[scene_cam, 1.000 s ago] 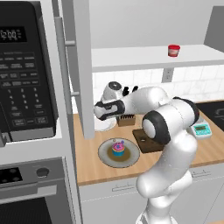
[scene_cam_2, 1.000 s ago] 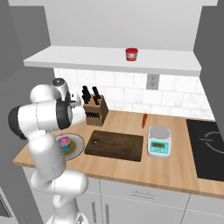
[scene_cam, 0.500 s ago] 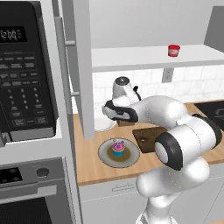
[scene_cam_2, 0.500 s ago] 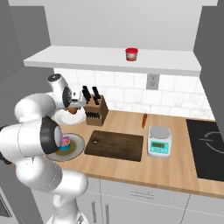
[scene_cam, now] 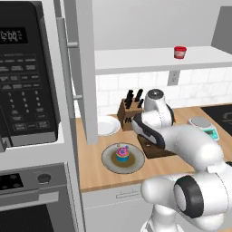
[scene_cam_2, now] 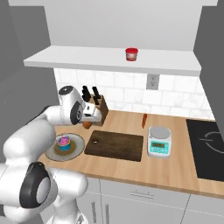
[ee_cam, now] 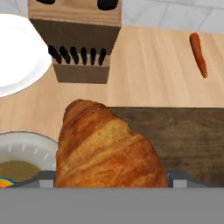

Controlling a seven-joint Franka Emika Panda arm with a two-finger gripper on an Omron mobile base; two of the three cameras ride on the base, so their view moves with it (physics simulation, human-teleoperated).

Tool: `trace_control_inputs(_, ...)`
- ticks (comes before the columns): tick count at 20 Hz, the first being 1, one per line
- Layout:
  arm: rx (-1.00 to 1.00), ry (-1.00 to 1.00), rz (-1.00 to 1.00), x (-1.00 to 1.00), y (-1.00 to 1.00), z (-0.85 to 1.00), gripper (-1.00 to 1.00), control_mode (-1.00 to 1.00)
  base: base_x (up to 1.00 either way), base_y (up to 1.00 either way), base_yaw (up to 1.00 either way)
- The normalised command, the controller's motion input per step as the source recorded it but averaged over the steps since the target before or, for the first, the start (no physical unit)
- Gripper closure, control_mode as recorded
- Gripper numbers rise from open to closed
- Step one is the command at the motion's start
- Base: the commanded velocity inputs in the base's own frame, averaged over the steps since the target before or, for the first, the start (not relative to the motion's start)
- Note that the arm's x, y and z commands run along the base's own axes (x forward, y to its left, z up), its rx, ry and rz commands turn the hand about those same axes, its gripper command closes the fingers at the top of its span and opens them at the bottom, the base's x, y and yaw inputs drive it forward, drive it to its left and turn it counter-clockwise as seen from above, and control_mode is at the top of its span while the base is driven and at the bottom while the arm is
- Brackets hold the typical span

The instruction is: From the different types of pastries on the counter, select a croissant and place it on the cutting board. Then retrieve a jar of jam from the cabinet and place it alongside the croissant on the cutting board.

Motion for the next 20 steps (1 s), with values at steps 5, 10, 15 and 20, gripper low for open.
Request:
trace_control_inputs(5, 0.01, 0.0, -0.01, -0.07, -0.77, -0.18, 1.0, -1.0, 0.0, 0.0, 0.0)
trace_control_inputs(10, 0.05, 0.0, -0.02, 0.0, -0.24, -0.03, 1.0, -1.0, 0.0, 0.0, 0.0)
trace_control_inputs(15, 0.0, 0.0, 0.0, 0.0, -0.11, -0.24, 1.0, -1.0, 0.0, 0.0, 0.0)
trace_control_inputs(20, -0.12, 0.04, 0.04, 0.01, 0.22, -0.29, 1.0, -1.0, 0.0, 0.0, 0.0)
